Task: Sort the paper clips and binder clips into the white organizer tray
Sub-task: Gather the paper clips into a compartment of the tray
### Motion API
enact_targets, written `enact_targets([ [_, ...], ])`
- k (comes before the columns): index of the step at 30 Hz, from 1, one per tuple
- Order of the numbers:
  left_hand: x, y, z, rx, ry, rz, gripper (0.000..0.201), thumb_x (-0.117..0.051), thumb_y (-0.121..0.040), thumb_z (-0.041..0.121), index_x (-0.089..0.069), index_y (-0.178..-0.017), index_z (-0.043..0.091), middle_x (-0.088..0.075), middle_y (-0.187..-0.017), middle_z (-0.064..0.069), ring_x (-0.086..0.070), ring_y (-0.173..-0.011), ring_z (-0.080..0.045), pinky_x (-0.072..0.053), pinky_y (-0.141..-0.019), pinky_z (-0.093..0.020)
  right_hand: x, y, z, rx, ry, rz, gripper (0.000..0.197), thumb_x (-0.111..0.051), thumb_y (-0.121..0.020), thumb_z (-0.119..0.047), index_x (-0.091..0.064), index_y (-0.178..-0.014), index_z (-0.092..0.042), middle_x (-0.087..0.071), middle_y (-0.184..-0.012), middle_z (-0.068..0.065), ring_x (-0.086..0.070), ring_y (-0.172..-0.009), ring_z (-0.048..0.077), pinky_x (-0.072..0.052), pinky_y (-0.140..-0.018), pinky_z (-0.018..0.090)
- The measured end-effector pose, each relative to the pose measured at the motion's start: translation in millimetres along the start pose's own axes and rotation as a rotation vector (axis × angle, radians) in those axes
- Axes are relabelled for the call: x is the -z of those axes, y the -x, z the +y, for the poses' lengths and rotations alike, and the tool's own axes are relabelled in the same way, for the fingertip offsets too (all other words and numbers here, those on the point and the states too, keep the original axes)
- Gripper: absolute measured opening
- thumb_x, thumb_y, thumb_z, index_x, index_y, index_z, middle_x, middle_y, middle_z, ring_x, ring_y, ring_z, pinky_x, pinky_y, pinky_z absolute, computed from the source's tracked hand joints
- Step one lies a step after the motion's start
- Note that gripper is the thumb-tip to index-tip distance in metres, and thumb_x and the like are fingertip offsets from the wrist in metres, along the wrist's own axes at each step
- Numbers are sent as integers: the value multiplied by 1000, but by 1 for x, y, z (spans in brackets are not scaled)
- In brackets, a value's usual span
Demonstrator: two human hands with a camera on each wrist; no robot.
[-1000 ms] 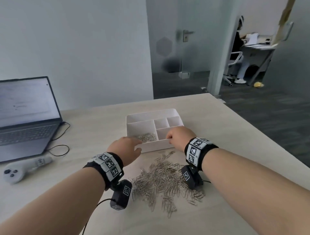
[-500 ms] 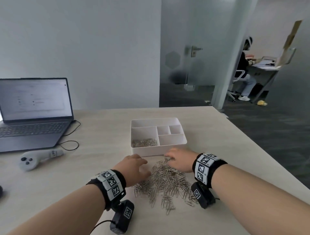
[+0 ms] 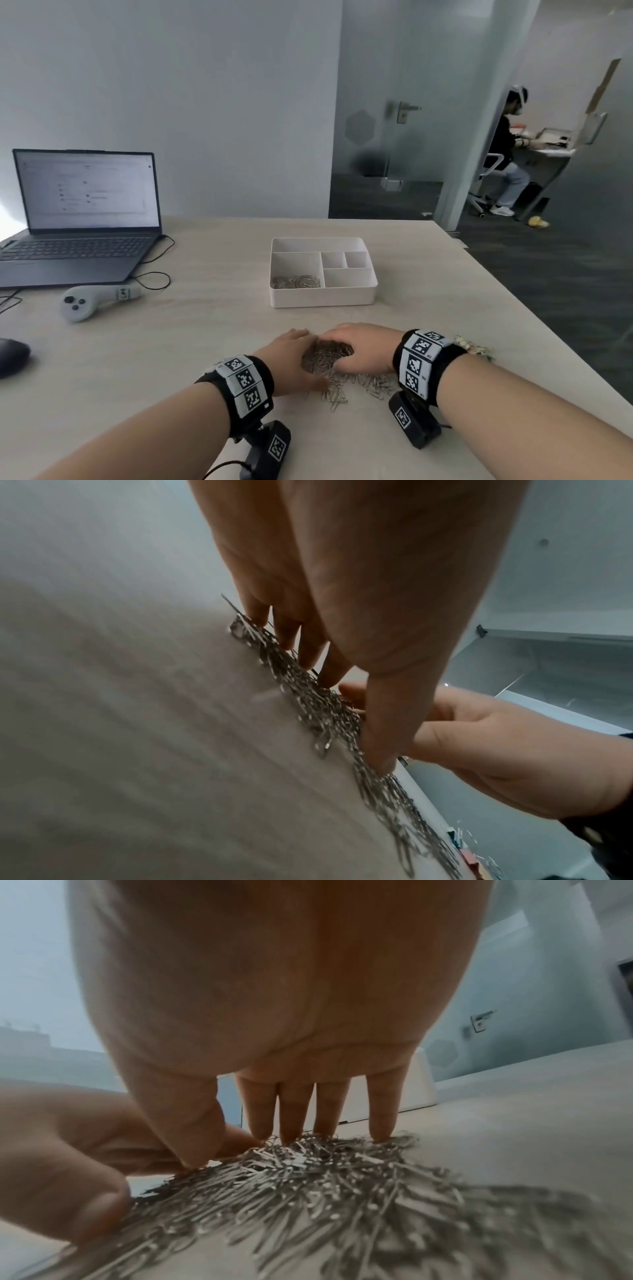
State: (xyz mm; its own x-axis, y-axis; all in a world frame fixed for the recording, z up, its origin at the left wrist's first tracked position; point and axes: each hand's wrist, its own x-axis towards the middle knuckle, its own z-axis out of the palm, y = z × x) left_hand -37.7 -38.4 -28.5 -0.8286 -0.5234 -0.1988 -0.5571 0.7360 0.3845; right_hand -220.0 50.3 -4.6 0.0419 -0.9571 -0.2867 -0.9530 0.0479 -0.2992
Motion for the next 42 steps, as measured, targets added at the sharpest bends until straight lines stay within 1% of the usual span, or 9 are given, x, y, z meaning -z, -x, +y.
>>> enact_targets([
  [4,1,1,-5,65,-67,0,110,-67,-65,76,-25,-154,28,-23,-162,2,-23,-147,-19,-22,-121,-37,-1,21,9,-135,-31,146,80,-65,-82,-62,-34,-151,-34,-33,-158,-6,-29,-146,18,-28,-119,40],
  [8,8,5,-6,187,-192,6,120,-61,-51,90,-23,-152,37,-25,-158,5,-25,-144,-24,-30,-115,-49,-4,35,19,-367,-15,47,113,-65,-63,-82,-23,-156,-33,-24,-158,1,-28,-145,24,-33,-116,45],
  [11,9,5,-6,238,-221,-29,125,-62,-44,92,-22,-151,40,-30,-148,2,-28,-138,-26,-36,-110,-50,-10,39,21,-431,-24,-2,120,-70,-58,-80,-20,-156,-34,-25,-153,3,-37,-139,24,-39,-112,43],
  [22,9,-5,14,155,-99,-48,69,-75,-75,52,-50,-137,34,-44,-130,-1,-58,-111,-23,-49,-97,-34,-16,22,-5,-374,-140,98,67,-76,-76,-47,-51,-137,-35,-42,-126,-1,-56,-98,15,-49,-91,27],
  [27,8,-10,18,99,-62,23,45,-70,-83,39,-61,-126,31,-52,-121,-1,-57,-110,-20,-46,-95,-30,-17,16,-8,-332,-172,179,43,-75,-81,-34,-64,-121,-26,-59,-120,1,-52,-92,13,-43,-80,23],
  [32,12,-12,6,68,28,75,35,-69,-84,35,-68,-119,28,-66,-116,4,-60,-109,-17,-48,-92,-27,-15,13,-4,-339,-284,232,33,-74,-82,-30,-67,-114,-24,-65,-110,-1,-64,-95,18,-51,-79,27],
  [36,19,-12,-3,64,125,110,24,-72,-84,33,-75,-108,29,-70,-104,8,-62,-95,-10,-48,-84,-22,-13,8,-2,-337,-449,212,21,-75,-84,-24,-66,-102,-25,-69,-95,2,-65,-61,18,-57,-62,34],
  [40,25,-12,-12,69,276,135,12,-75,-82,30,-78,-94,28,-73,-91,9,-66,-69,-7,-58,-71,-24,-8,1,-4,-292,-588,237,15,-74,-84,-14,-65,-94,-22,-66,-70,1,-61,-53,15,-56,-62,34],
  [42,29,-12,-18,64,370,142,6,-76,-83,25,-77,-88,27,-74,-85,8,-67,-60,-9,-61,-61,-26,-7,-4,-4,-288,-655,247,16,-74,-84,-11,-66,-96,-19,-66,-69,3,-61,-52,14,-55,-61,31],
])
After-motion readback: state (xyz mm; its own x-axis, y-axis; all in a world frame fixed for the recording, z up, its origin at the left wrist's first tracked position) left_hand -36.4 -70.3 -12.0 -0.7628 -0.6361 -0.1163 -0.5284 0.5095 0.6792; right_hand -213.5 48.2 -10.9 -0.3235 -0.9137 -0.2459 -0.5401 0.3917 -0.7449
